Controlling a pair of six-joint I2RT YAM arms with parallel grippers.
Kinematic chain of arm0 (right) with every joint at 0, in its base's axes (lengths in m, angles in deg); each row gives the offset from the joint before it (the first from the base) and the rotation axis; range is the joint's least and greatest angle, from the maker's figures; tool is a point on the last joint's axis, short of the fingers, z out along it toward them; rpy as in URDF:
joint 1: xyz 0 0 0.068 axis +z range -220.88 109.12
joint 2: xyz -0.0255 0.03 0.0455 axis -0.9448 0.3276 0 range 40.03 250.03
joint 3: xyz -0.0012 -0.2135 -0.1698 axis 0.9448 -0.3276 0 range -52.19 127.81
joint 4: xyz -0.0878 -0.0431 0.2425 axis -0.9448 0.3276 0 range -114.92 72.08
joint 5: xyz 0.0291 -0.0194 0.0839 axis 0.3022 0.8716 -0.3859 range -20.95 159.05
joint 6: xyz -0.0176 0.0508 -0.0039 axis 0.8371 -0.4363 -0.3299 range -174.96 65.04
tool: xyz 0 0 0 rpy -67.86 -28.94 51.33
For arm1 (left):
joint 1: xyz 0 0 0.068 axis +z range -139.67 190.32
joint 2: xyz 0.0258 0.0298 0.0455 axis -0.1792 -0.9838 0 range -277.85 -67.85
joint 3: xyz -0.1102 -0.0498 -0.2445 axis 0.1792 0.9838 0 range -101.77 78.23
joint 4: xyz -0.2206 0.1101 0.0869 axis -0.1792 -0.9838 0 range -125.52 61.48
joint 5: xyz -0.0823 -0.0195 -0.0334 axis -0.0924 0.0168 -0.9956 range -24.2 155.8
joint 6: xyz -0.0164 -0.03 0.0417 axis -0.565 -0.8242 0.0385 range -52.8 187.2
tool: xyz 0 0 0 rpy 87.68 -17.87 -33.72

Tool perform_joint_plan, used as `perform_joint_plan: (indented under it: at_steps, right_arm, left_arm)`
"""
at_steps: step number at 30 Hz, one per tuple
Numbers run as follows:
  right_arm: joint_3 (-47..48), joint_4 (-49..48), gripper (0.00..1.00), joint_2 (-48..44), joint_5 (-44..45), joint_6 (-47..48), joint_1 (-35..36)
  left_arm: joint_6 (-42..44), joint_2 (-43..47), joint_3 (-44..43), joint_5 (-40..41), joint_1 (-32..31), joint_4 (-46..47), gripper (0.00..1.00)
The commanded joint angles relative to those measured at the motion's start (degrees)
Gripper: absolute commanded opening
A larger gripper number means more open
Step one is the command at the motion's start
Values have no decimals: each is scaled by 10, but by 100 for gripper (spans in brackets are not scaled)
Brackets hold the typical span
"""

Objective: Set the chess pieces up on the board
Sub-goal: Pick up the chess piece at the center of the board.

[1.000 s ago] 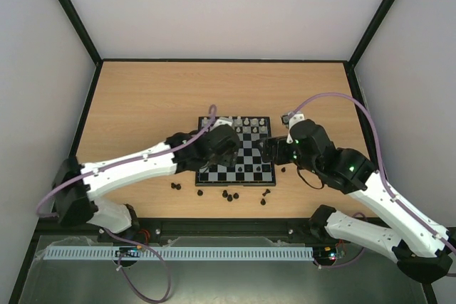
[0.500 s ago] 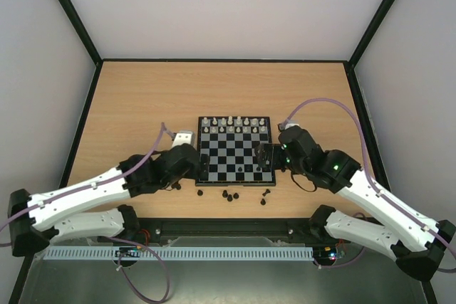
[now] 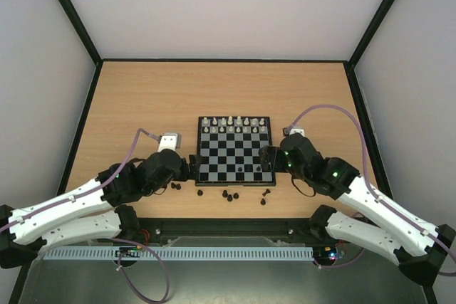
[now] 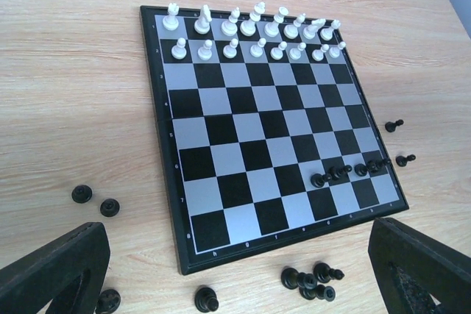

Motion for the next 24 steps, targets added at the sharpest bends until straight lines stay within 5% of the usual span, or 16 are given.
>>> perform_joint_plan:
  at_steps: [1, 9, 18, 24]
  right_arm:
    - [-1, -2, 99, 43, 69, -13, -1]
    - [14, 1, 99, 123, 28, 17, -111]
    - [5, 3, 100, 155, 31, 10, -132]
    - [-32, -36, 90, 159, 32, 0, -159]
  left_arm:
    - [14, -18, 1, 27, 0, 18, 99]
    - [57, -89, -11, -26, 67, 54, 99]
    - [77, -134, 0, -70, 104, 81, 99]
    - [93, -142, -1, -84, 118, 87, 99]
